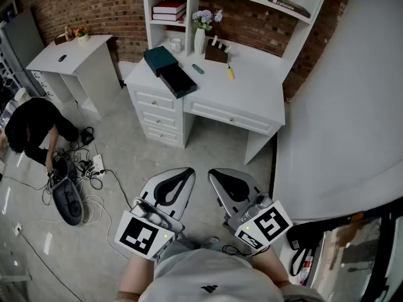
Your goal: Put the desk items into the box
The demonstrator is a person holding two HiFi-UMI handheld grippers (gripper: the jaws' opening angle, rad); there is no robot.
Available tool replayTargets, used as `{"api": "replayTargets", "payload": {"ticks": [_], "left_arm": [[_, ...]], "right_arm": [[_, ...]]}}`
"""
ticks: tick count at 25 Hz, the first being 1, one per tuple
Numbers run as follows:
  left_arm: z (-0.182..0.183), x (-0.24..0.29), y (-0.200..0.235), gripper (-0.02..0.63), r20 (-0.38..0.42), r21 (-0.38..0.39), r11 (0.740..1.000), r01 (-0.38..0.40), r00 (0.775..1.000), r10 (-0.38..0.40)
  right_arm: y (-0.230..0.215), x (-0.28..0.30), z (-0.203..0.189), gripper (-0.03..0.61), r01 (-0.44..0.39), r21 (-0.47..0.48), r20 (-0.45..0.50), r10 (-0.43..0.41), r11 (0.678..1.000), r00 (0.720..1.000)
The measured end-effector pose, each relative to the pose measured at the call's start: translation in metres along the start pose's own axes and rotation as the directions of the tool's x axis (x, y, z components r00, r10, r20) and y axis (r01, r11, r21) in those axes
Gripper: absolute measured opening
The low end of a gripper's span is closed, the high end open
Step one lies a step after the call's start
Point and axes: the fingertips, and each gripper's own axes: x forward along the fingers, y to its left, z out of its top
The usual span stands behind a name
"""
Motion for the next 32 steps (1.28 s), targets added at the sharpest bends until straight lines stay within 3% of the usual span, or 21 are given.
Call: {"api": "replayTargets", "payload": {"ticks": [22, 26, 32], "left_arm": [[-0.007, -0.029, 0.040, 0.012, 0.008, 0.006, 0.999, 0.034, 0.999, -0.034], [-0.011, -0.019, 0.049, 0.012, 0.024, 0.001, 0.999, 0.038, 0.999, -0.038], [-0.016, 0.018, 0.062, 0.012, 0.021, 0.010, 1.000, 0.017, 1.000, -0.017]], "right_arm": [[0.023, 0.036, -0.010, 0.011, 0.043, 0.004, -0.003, -0.043, 0.999, 0.999], [0.011, 0.038, -0.015, 0.018, 0.048, 0.063, -0.013, -0.047, 0.997, 0.999], [-0.025, 0.045, -0.018, 0.037, 0.058, 0.056, -0.015, -0.057, 0.997, 0.998]]}}
